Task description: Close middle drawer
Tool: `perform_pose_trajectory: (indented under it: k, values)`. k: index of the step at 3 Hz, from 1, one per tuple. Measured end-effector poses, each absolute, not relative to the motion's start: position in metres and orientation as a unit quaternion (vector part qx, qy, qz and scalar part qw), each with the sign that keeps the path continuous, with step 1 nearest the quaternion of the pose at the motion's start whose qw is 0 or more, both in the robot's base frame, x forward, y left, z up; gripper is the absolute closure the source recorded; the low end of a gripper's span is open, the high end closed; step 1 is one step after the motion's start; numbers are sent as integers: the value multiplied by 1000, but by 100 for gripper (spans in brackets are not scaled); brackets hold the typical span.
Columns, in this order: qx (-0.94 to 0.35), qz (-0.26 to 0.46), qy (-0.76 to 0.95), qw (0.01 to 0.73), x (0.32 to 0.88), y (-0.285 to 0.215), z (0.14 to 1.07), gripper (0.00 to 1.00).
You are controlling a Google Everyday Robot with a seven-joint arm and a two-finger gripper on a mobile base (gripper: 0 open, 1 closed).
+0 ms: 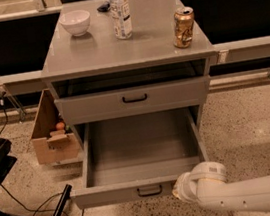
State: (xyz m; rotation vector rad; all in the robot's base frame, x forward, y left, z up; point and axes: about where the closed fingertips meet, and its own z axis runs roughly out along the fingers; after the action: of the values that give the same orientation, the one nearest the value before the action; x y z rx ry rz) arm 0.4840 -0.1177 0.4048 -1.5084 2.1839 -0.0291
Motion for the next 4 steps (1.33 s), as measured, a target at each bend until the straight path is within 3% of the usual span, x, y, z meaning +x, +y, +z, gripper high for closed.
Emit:
perform_pose_trajectory:
  k: [4]
  values:
    - [-573, -41, 774, 266, 579, -144, 393, 100]
